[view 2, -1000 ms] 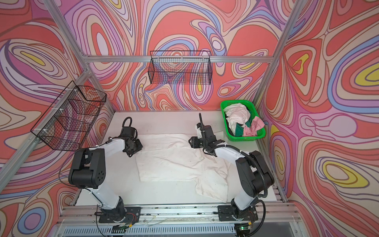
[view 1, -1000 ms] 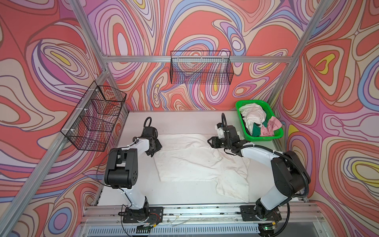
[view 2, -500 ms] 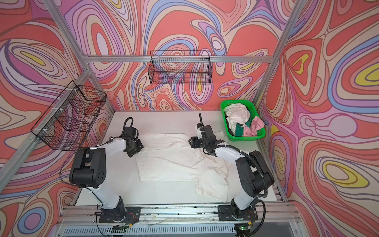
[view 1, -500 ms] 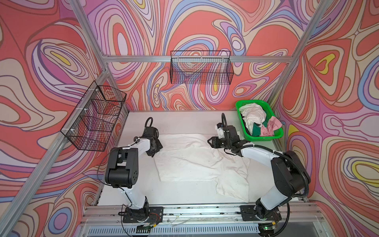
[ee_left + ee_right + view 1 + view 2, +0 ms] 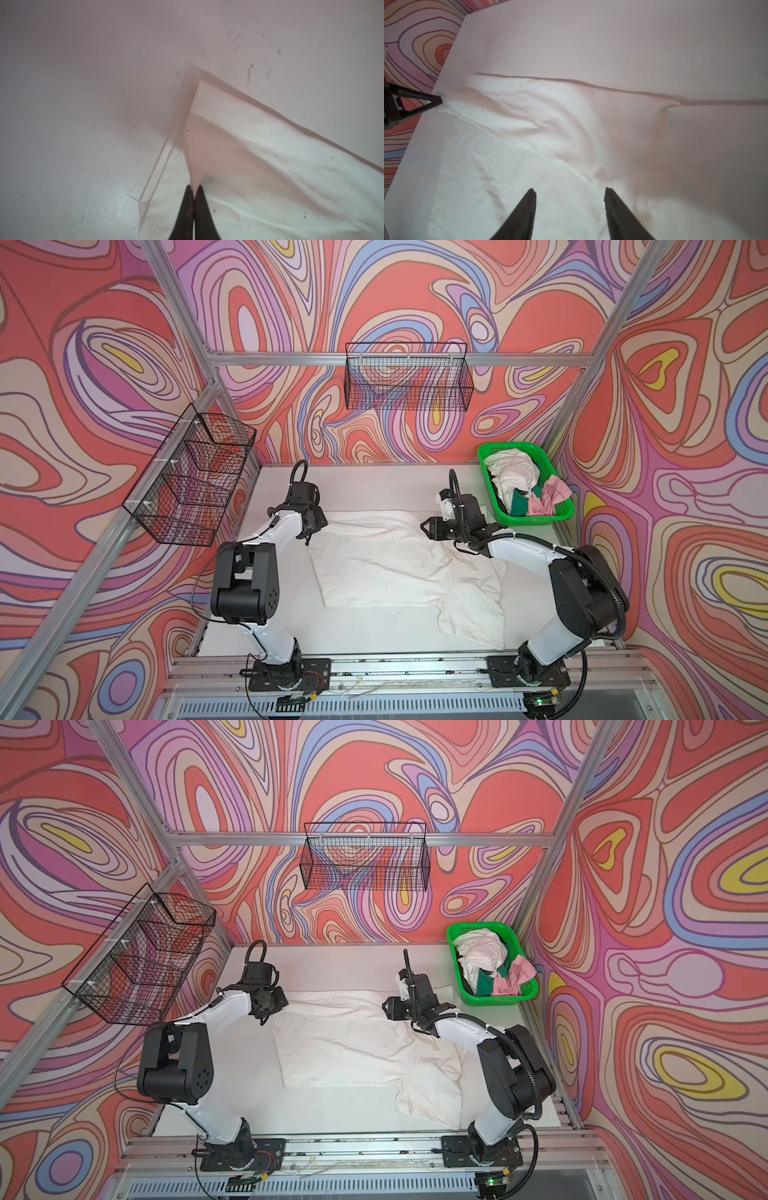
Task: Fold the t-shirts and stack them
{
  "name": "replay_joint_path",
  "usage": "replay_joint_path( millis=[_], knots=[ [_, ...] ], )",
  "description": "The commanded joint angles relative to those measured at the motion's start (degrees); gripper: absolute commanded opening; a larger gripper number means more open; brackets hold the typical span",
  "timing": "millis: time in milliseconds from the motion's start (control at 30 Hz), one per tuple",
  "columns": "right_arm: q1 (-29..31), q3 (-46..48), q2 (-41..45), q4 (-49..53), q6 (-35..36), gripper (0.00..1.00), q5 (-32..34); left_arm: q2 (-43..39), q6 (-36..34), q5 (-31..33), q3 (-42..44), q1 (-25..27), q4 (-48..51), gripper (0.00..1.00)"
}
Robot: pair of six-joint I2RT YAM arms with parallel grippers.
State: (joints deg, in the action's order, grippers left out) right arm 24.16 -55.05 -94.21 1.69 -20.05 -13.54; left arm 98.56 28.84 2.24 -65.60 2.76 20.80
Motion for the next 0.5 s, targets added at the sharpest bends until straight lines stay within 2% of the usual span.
replay_joint_path(
  millis=[0, 200, 467],
  knots=[
    [-0.1, 1.1, 0.2, -1.0, -0.3, 0.56, -0.3, -1.3, -3.7, 1.8, -1.2, 0.3, -0.8, 0.00],
    [-0.1, 1.1, -0.1, -0.9, -0.4, 0.56, -0.2, -4.2, -5.3, 3.4, 1.5, 0.6, -8.0, 0.00],
    [-0.1, 0.0, -0.5, 0.5, -0.7, 0.56, 1.3, -3.3, 1.2, 4.4, 9.2, 0.9, -11.5, 0.00]
  ],
)
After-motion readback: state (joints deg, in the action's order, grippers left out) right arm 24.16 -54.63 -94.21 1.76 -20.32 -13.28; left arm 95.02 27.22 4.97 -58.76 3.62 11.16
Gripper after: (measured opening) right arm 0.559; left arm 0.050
